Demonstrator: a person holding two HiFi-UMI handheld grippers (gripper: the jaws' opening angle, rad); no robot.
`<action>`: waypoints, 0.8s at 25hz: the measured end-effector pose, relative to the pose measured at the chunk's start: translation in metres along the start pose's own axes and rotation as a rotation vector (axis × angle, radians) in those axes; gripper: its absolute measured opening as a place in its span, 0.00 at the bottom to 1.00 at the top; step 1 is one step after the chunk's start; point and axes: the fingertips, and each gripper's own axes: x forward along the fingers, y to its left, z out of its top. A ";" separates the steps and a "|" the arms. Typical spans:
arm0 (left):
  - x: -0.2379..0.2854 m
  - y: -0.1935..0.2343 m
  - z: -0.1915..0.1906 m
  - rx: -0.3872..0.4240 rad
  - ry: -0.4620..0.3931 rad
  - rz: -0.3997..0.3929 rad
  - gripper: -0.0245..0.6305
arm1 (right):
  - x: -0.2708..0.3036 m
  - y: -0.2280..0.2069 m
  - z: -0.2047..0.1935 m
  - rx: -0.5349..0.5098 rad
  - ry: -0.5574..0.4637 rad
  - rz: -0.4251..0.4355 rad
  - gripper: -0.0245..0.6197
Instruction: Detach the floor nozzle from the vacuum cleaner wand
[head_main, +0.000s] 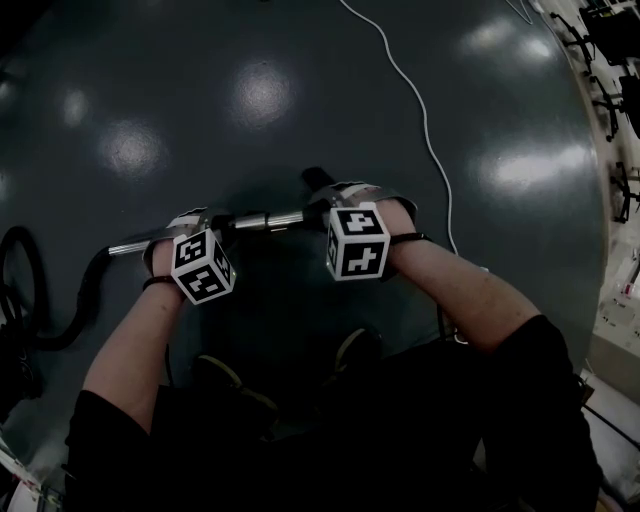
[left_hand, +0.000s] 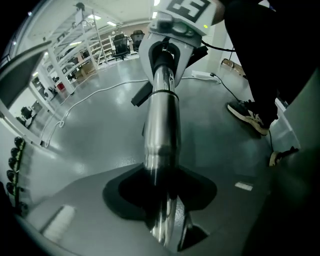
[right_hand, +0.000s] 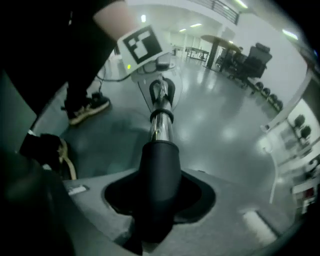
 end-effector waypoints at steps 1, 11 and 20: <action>-0.001 0.000 0.001 0.008 -0.002 0.005 0.27 | -0.005 0.003 0.004 0.031 -0.034 0.079 0.23; 0.001 0.003 0.008 -0.018 0.022 0.044 0.25 | -0.026 0.003 0.006 0.292 -0.068 0.565 0.24; -0.008 -0.003 0.009 -0.047 -0.035 -0.100 0.25 | -0.038 -0.046 0.015 -0.366 0.121 -0.469 0.22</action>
